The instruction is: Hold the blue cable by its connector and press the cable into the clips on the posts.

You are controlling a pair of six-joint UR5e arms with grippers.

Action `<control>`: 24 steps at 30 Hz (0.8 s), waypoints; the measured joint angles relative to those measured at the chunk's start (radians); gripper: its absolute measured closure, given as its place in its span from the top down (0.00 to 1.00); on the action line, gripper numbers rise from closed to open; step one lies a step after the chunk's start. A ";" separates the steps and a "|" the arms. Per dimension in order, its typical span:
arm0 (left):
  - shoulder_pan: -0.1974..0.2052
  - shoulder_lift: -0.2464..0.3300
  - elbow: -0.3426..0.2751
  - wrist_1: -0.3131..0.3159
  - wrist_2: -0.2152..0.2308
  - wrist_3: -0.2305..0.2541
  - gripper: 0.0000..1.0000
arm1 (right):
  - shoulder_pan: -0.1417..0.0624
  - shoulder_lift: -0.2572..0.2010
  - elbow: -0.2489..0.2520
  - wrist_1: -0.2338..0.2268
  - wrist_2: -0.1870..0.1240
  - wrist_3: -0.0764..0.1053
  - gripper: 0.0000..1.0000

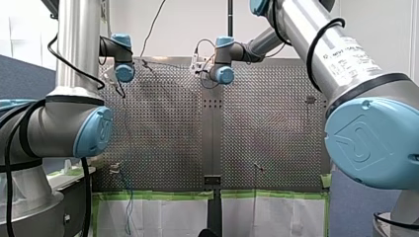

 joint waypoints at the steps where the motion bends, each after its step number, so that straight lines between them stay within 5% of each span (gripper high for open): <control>1: 0.000 0.000 0.001 0.000 0.000 0.000 0.05 | 0.000 0.002 -0.002 0.000 0.000 0.000 0.00; 18: -0.001 -0.053 0.037 -0.029 0.030 -0.002 0.05 | -0.008 0.026 -0.015 0.002 -0.003 0.002 0.00; 24: 0.000 -0.053 0.037 -0.043 0.028 0.001 0.19 | -0.007 0.026 -0.015 0.003 -0.003 0.000 0.00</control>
